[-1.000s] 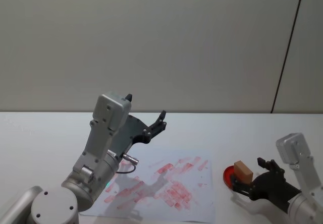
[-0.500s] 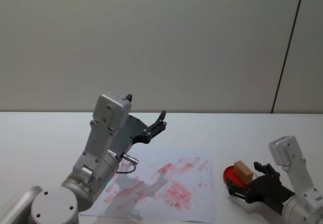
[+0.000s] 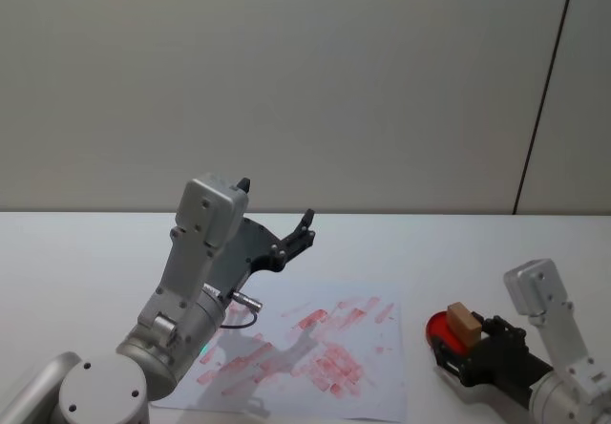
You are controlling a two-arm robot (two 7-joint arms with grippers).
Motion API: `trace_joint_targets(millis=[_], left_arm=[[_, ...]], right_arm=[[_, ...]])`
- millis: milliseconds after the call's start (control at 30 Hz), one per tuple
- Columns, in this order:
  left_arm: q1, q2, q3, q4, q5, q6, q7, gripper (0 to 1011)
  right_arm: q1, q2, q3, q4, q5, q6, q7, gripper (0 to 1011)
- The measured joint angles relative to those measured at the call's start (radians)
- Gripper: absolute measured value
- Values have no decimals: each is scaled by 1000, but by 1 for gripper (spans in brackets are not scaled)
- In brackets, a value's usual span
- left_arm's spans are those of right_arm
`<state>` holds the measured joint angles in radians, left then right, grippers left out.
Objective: Use the one hand to pick up the stamp and affix it onto the A4 paper.
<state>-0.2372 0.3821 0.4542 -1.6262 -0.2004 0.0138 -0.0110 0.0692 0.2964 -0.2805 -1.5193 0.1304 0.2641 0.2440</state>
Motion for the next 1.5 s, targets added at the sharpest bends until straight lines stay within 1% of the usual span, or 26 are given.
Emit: trace_joint_targets(millis=[33,100,133,167,200,267,300,400,433,467,500,533,1000,1200,1233,1333,1500], left_arm=[[0,0,0,0,0,0,0,1002],[0,0,0,0,0,0,0,1002],[0,0,0,0,0,0,0,1002],[0,0,0,0,0,0,0,1002],[0,0,0,0,0,0,0,1002],[0,0,0,0,0,0,0,1002],[0,0,0,0,0,0,0,1002],[0,0,0,0,0,0,0,1002],[0,0,0,0,0,0,0,1002],[0,0,0,0,0,0,0,1003],[0,0,0,0,0,0,0,1002],[0,0,0,0,0,0,0,1003],[0,0,0,0,0,0,0,1002],[0,0,0,0,0,0,0,1002],[0,0,0,0,0,0,0,1003],[0,0,0,0,0,0,0,1003],[0,0,0,0,0,0,0,1002]], right_arm=[[0,0,0,0,0,0,0,708],[0,0,0,1,0,0,0,644],[0,-1,0,2,0,0,-1,589],[0,-1,-1,2,0,0,-1,567],[1,-1,-1,2,-1,0,-1,508],[1,-2,-1,3,-1,1,-1,479],[1,-2,-1,3,-1,1,-1,427],[1,-2,-1,4,-1,1,-2,349],[1,-2,-1,4,-1,1,-2,289],[1,-2,-1,4,-1,1,-2,254],[1,-2,-1,4,-1,1,-2,254],[2,-3,-2,4,-1,1,-2,228],[3,-4,-2,5,-2,-6,-2,224],[6,-8,-3,0,9,-43,7,225],[7,-9,-3,-4,15,-57,14,225],[11,-12,-3,-11,23,-74,26,225],[25,-21,-6,-28,45,-109,68,225]])
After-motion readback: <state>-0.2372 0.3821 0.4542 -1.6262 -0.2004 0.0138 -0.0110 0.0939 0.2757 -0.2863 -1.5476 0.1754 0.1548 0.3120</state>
